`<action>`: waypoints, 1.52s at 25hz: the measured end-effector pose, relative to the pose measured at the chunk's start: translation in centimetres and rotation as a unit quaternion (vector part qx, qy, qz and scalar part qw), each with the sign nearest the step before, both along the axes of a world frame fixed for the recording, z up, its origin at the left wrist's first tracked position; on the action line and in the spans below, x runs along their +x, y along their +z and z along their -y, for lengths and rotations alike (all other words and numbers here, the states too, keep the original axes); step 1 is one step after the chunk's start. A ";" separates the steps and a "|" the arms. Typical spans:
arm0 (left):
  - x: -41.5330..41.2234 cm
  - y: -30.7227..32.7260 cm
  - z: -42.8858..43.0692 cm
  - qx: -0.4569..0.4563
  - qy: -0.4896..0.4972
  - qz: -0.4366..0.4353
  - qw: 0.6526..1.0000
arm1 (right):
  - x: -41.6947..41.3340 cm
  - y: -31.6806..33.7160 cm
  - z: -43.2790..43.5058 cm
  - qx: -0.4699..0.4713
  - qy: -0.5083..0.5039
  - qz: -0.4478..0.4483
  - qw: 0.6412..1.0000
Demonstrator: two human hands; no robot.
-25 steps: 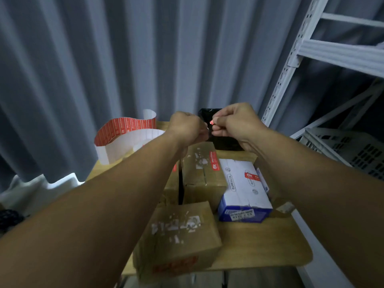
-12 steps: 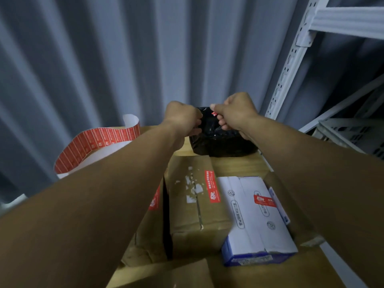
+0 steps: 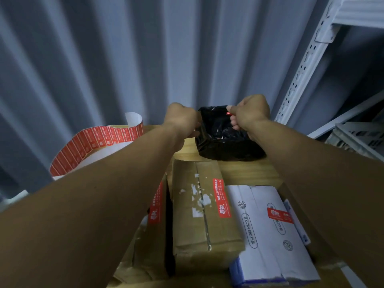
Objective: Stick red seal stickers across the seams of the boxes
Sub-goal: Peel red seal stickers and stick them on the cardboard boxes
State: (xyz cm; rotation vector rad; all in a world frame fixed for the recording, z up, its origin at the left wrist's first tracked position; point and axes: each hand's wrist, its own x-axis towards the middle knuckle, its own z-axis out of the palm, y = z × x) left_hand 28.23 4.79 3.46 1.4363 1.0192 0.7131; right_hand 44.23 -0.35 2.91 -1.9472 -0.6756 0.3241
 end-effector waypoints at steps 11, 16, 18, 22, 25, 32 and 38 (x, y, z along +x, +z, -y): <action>-1.0 0.1 -0.1 -0.006 0.012 0.026 1.000 | -0.2 0.5 0.1 -0.001 -0.005 -0.080 0.997; -2.6 0.2 -0.3 -0.008 0.035 0.007 0.999 | -1.9 0.5 0.7 -0.026 0.012 -0.032 0.999; -3.9 0.8 -0.4 -0.005 0.046 0.012 0.999 | -3.2 0.6 0.6 -0.037 0.032 -0.009 0.999; -7.4 1.7 -0.9 0.005 0.082 0.005 0.997 | -6.9 0.6 -0.2 -0.048 0.110 -0.013 0.993; -10.2 1.6 -1.0 0.021 0.089 -0.036 0.995 | -9.9 0.7 -0.6 -0.085 0.176 -0.009 0.981; -14.3 0.3 -1.4 0.020 0.091 -0.127 0.988 | -17.8 0.4 -2.0 -0.190 0.370 0.119 0.901; -16.3 -2.0 -2.4 0.008 0.105 -0.142 0.984 | -21.5 -2.1 -4.8 -0.234 0.393 0.159 0.875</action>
